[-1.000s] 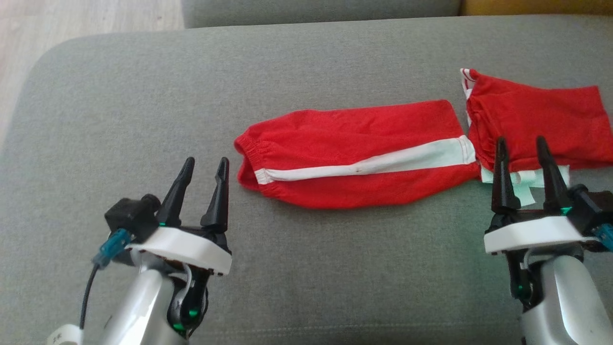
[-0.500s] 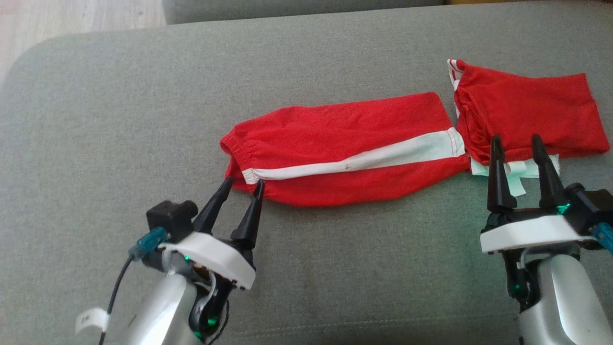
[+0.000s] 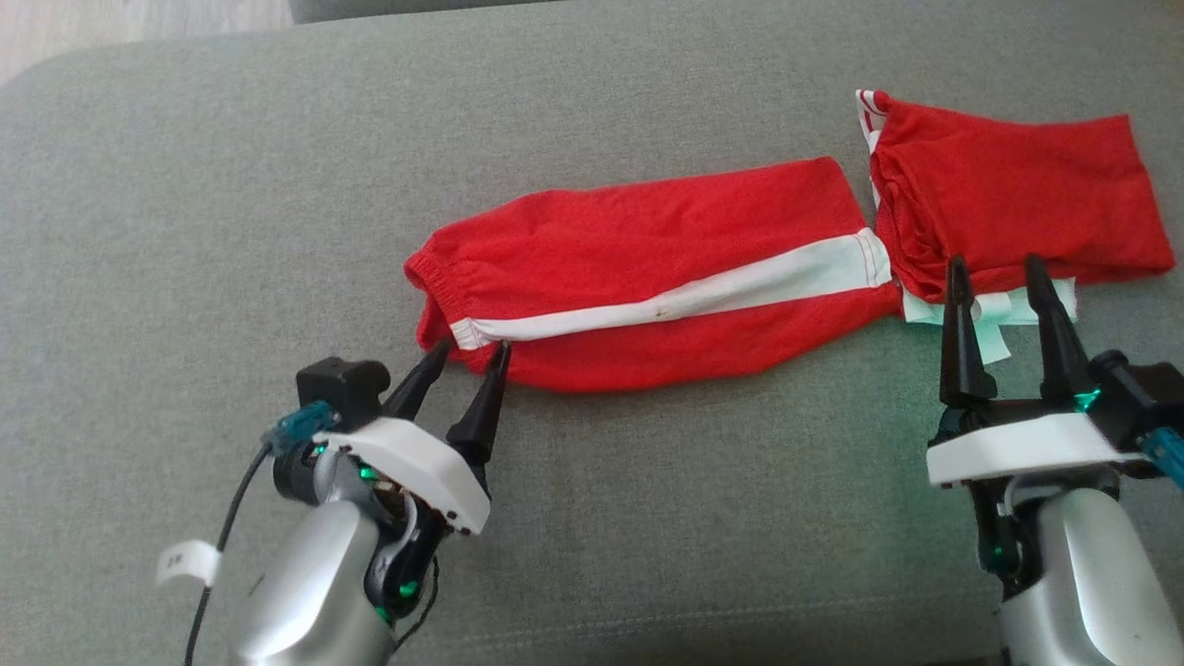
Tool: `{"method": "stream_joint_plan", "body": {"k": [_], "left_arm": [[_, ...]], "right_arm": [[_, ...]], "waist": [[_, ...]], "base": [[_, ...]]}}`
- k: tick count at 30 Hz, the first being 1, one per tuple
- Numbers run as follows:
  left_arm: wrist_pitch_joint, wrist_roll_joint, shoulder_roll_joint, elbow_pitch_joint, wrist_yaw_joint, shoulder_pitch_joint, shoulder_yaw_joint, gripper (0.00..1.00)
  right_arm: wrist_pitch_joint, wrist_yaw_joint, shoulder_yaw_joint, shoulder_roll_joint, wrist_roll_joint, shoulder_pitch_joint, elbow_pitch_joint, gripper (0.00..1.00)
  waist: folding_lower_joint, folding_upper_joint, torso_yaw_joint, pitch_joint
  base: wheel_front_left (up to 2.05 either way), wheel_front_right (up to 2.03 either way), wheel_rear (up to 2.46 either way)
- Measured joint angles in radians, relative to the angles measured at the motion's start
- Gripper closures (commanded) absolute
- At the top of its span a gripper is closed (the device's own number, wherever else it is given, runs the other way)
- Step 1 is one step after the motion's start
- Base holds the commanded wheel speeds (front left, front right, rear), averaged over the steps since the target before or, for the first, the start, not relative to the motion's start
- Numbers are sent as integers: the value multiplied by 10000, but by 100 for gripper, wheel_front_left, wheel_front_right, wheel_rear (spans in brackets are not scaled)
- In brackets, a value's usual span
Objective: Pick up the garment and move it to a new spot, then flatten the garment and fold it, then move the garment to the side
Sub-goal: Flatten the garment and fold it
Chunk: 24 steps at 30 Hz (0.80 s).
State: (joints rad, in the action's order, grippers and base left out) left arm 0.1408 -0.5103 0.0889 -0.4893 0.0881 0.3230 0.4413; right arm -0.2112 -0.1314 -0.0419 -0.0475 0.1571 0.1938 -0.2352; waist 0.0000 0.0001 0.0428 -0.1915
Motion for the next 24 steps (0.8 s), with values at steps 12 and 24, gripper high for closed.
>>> {"method": "stream_joint_plan", "body": {"k": [12, 24], "left_arm": [[10, -232, -21, -635, 35, 543, 6, 0], [151, -399, -15, -903, 224, 822, 284, 100]], "right_arm": [[-2, 0, -12, 0, 0, 30, -10, 0], [0, 0, -69, 0, -19, 123, -52, 0]], "waist": [[0, 0, 90, -234], [0, 0, 102, -306]], "base": [[0, 0, 0], [0, 0, 0]]}}
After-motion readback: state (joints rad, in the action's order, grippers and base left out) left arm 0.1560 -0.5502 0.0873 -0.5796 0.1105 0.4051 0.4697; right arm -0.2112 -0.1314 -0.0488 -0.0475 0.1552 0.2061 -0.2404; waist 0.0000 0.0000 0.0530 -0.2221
